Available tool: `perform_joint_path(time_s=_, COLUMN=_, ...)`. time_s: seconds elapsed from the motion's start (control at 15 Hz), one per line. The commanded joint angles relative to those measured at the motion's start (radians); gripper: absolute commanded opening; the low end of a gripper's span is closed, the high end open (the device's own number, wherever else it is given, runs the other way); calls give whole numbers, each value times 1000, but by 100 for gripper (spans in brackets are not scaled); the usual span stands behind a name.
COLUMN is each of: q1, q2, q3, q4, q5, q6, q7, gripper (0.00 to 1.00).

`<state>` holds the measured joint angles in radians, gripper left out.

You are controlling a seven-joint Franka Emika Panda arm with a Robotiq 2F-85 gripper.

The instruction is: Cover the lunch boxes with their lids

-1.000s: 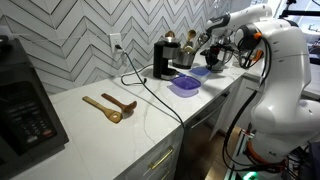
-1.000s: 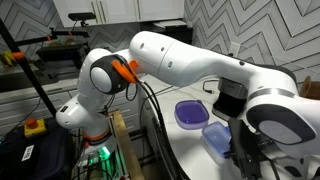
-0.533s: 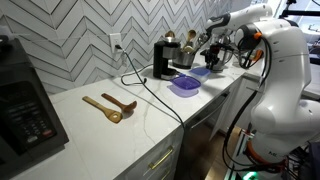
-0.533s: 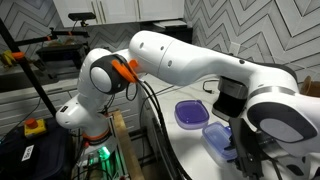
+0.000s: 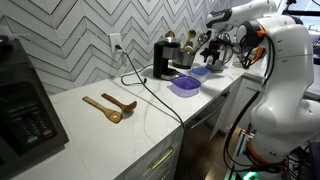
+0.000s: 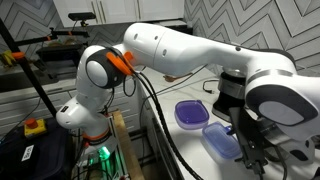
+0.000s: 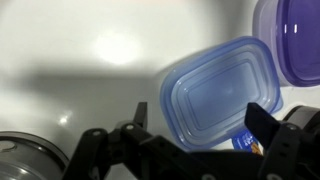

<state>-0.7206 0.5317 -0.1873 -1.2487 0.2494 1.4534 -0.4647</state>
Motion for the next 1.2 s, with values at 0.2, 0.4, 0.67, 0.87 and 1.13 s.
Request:
perform_joint_path(time_s=0.2, q1=67, q2=-244, q3=-2, q4=-260, q5=-23, q6=94, q7=3, gripper=100)
perform_joint_path(time_s=0.4, q1=94, q2=-367, q3=-4, q4=-380, q5=-40, q6=152, q7=21, gripper=100)
perform_joint_path(time_s=0.67, q1=173, q2=-525, q3=-57, q4=-542, q5=-78, q6=248, q7=75, gripper=100)
perform_joint_path(time_s=0.87, q1=229, q2=-642, q3=-83, q4=-669, q5=-143, q6=354, q7=126, gripper=100)
perform_joint_path(time_s=1.13, q1=283, q2=-767, q3=-101, q4=-793, q5=-210, q6=434, q7=245, gripper=100)
